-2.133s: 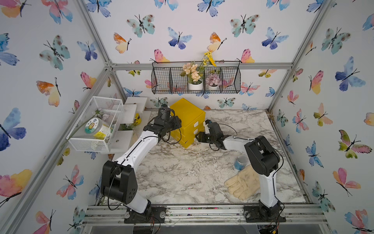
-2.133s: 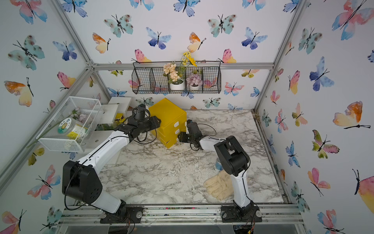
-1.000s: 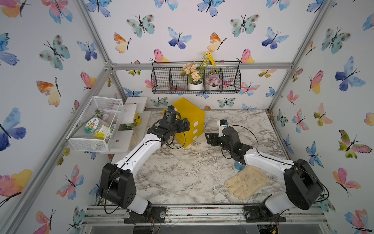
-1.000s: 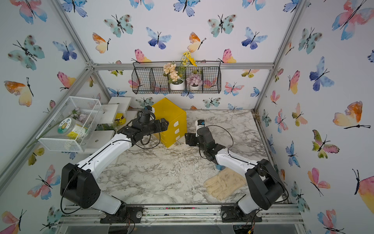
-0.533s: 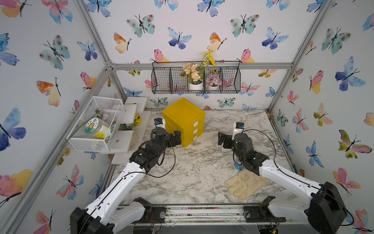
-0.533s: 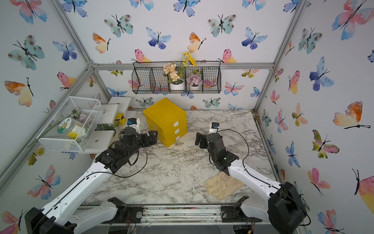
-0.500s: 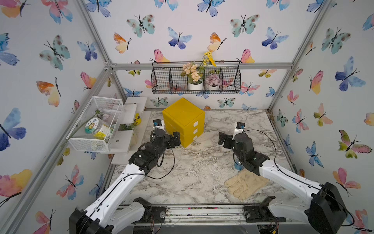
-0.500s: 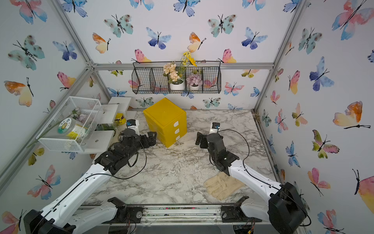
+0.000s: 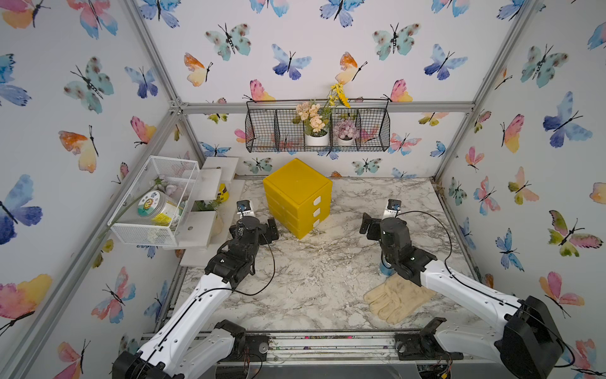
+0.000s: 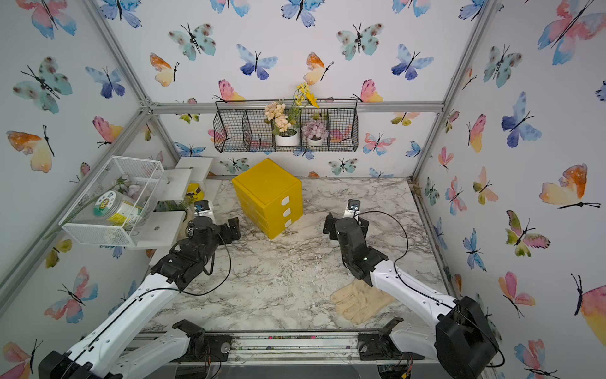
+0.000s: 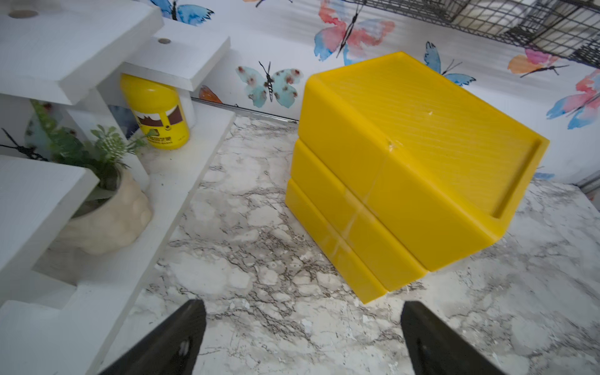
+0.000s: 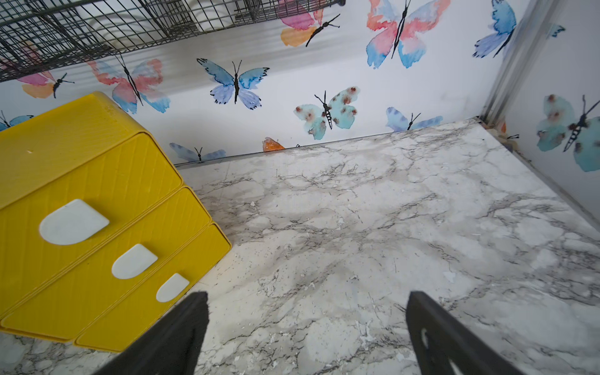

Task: Place the transparent tape into the drawer according to color
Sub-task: Reset both arms

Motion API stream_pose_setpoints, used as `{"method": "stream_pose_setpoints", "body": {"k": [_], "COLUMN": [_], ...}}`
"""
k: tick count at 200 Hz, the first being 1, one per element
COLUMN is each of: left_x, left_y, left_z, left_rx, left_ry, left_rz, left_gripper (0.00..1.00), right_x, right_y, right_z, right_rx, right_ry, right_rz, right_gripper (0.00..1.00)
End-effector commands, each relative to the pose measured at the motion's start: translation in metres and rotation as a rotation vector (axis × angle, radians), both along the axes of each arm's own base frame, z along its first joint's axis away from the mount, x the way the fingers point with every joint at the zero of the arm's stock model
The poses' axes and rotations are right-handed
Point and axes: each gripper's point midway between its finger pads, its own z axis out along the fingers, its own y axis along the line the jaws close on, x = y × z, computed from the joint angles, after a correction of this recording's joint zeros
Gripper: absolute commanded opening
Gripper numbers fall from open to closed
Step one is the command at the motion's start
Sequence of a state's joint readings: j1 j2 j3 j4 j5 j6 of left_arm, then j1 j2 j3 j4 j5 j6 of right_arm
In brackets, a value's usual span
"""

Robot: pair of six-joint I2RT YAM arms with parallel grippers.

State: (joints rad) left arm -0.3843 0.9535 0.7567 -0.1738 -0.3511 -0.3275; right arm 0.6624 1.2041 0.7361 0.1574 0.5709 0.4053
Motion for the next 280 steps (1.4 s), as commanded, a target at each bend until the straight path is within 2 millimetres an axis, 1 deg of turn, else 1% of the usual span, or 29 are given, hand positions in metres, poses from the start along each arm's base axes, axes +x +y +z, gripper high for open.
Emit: {"method": "stream_pose_setpoints", "body": {"k": [1, 15, 27, 50, 53, 56, 61, 66, 68, 72, 87, 95, 113, 130, 146, 158, 167, 182, 189, 196, 202, 215, 225, 238, 244, 253, 270, 280], "left_x": [0.014, 0.023, 0.032, 0.047, 0.047, 0.046, 0.047, 0.045, 0.046, 0.044, 0.042, 0.042, 0.037, 0.031, 0.033, 0.036, 0.04, 0.04, 0.039, 0.036, 0.032, 0.025, 0.029, 0.032, 0.032, 0.032, 0.033, 0.033], "left_y": [0.032, 0.051, 0.061, 0.075, 0.077, 0.079, 0.079, 0.08, 0.08, 0.08, 0.081, 0.08, 0.071, 0.073, 0.074, 0.072, 0.071, 0.069, 0.065, 0.057, 0.054, 0.061, 0.07, 0.071, 0.072, 0.072, 0.073, 0.073], "left_z": [0.01, 0.0, -0.012, -0.048, -0.052, -0.057, -0.06, -0.069, -0.069, -0.077, -0.088, -0.089, -0.088, -0.092, -0.095, -0.092, -0.097, -0.105, -0.113, -0.112, -0.115, -0.113, -0.114, -0.119, -0.118, -0.117, -0.119, -0.119], "left_rx": [0.088, 0.169, 0.218, 0.224, 0.23, 0.24, 0.256, 0.277, 0.28, 0.291, 0.284, 0.262, 0.242, 0.252, 0.223, 0.207, 0.197, 0.192, 0.199, 0.213, 0.216, 0.212, 0.202, 0.192, 0.191, 0.189, 0.182, 0.182], "left_ry": [-0.103, -0.104, -0.084, -0.01, -0.01, -0.004, -0.017, -0.011, -0.021, -0.017, -0.036, -0.059, -0.14, -0.176, -0.187, -0.209, -0.191, -0.187, -0.177, -0.21, -0.224, -0.274, -0.262, -0.209, -0.222, -0.231, -0.217, -0.213], "left_rz": [0.107, 0.179, 0.203, 0.199, 0.202, 0.199, 0.19, 0.181, 0.182, 0.173, 0.162, 0.154, 0.094, 0.088, 0.071, 0.054, 0.03, 0.012, -0.016, -0.057, -0.07, -0.021, 0.032, 0.026, 0.029, 0.03, 0.027, 0.027], "left_gripper": [0.99, 0.99, 0.99, 0.99, 0.99, 0.99, 0.99, 0.99, 0.99, 0.99, 0.99, 0.99, 0.99, 0.99, 0.99, 0.99, 0.99, 1.0, 0.99, 0.99, 0.99, 0.99, 0.99, 0.99, 0.99, 0.99, 0.99, 0.99], "right_x": [0.001, 0.001, 0.001, 0.0, 0.0, 0.0, 0.0, -0.001, -0.001, -0.001, -0.001, -0.001, -0.002, -0.002, -0.002, -0.002, -0.002, -0.001, 0.0, 0.0, 0.0, 0.001, 0.001, 0.001, 0.0, 0.0, -0.002, -0.003], "right_y": [-0.009, -0.009, -0.01, -0.01, -0.015, -0.015, -0.016, -0.017, -0.017, -0.017, -0.017, -0.016, -0.017, -0.018, -0.018, -0.019, -0.02, -0.02, -0.02, -0.02, -0.019, -0.019, -0.021, -0.023, -0.021, -0.02, -0.03, -0.037], "right_z": [0.001, -0.002, -0.002, -0.001, 0.0, 0.0, 0.0, -0.001, 0.0, 0.0, -0.001, -0.001, -0.001, 0.001, 0.001, 0.001, 0.001, 0.001, 0.001, 0.001, 0.0, -0.001, -0.001, 0.001, 0.002, 0.009, 0.023, 0.028], "right_rx": [-0.06, -0.061, -0.061, -0.06, -0.066, -0.065, -0.064, -0.065, -0.064, -0.062, -0.059, -0.059, -0.058, -0.055, -0.057, -0.063, -0.066, -0.069, -0.069, -0.07, -0.072, -0.076, -0.077, -0.081, -0.092, -0.105, -0.152, -0.225], "right_ry": [-0.016, -0.01, -0.011, -0.017, -0.025, -0.027, -0.028, -0.028, -0.029, -0.03, -0.029, -0.028, -0.031, -0.038, -0.043, -0.043, -0.044, -0.045, -0.046, -0.046, -0.046, -0.045, -0.048, -0.057, -0.063, -0.086, -0.122, -0.142], "right_rz": [-0.032, -0.033, -0.034, -0.033, -0.056, -0.059, -0.062, -0.064, -0.064, -0.066, -0.06, -0.057, -0.061, -0.063, -0.061, -0.069, -0.075, -0.077, -0.076, -0.075, -0.074, -0.075, -0.088, -0.089, -0.065, -0.04, -0.054, -0.048], "right_gripper": [1.0, 1.0, 1.0, 1.0, 1.0, 1.0, 1.0, 1.0, 1.0, 1.0, 1.0, 1.0, 1.0, 1.0, 1.0, 1.0, 1.0, 1.0, 1.0, 1.0, 1.0, 1.0, 1.0, 1.0, 1.0, 1.0, 1.0, 1.0]}}
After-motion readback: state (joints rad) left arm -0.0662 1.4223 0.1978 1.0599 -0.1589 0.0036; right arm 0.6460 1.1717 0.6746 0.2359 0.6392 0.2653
